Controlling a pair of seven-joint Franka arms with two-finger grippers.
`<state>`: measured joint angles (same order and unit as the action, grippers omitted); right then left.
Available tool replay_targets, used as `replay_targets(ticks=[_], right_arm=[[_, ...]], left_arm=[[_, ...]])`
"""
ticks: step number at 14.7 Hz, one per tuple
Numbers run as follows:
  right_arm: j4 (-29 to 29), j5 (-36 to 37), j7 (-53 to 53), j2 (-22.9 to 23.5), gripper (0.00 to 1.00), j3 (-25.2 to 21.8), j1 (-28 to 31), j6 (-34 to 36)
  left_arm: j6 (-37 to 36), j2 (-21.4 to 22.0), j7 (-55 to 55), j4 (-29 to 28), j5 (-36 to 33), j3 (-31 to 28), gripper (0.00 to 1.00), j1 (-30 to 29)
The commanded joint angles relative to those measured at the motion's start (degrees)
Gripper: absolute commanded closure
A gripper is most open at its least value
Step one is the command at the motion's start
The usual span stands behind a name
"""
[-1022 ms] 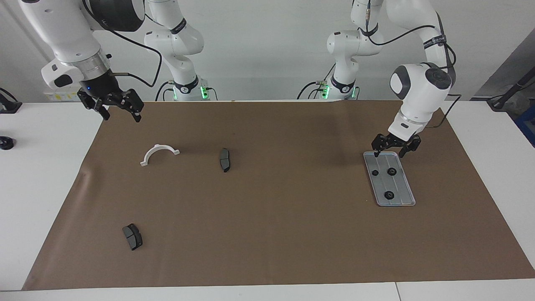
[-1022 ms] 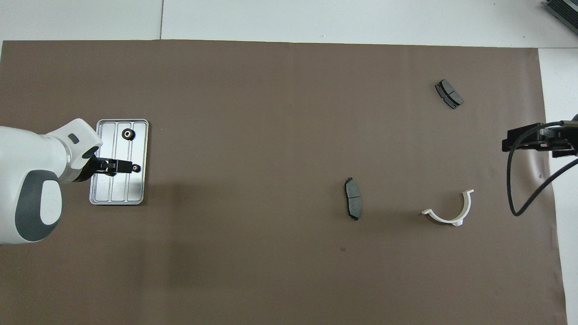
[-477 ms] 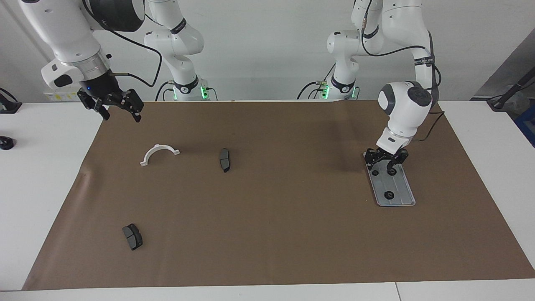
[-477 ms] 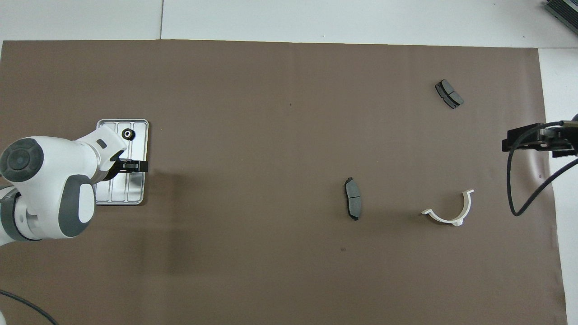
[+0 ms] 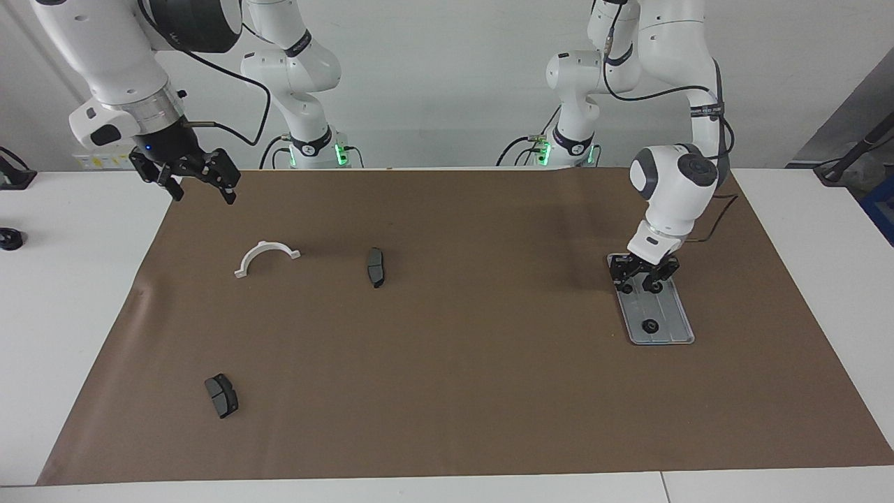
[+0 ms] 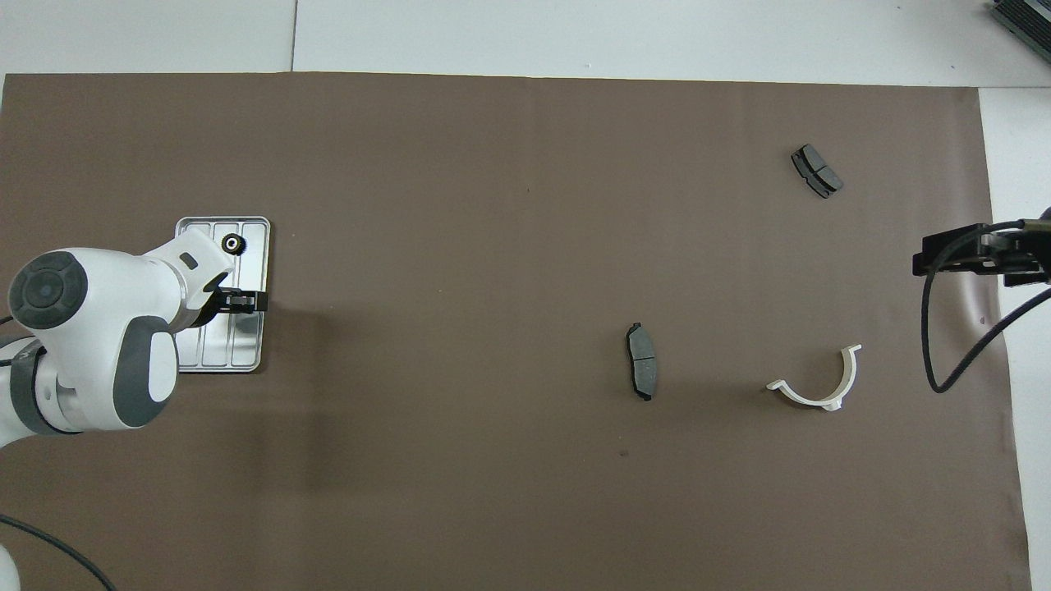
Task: Place bearing gear from tray to pile
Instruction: 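Reach the left gripper into the silver tray and grasp a black bearing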
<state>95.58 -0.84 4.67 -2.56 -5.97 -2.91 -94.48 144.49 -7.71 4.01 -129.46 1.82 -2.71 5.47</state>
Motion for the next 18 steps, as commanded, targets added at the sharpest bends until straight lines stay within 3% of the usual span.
replay_targets(ticks=[1,9,18], right_arm=[[0.31,-0.21,-0.37,-0.70,0.00,0.17,0.19,1.05],[0.22,-0.21,-0.37,-0.70,0.00,0.08,0.19,1.05],[0.22,-0.21,-0.37,-0.70,0.00,0.17,0.19,1.05]], left_arm=[[1.32,0.07,-0.84,-0.26,-0.50,-0.10,0.38,-0.11],[2.55,-1.16,-0.75,-0.26,-0.50,-0.10,0.41,-0.20],[1.50,-0.99,-0.67,-0.18,-0.50,-0.10,0.57,-0.64]])
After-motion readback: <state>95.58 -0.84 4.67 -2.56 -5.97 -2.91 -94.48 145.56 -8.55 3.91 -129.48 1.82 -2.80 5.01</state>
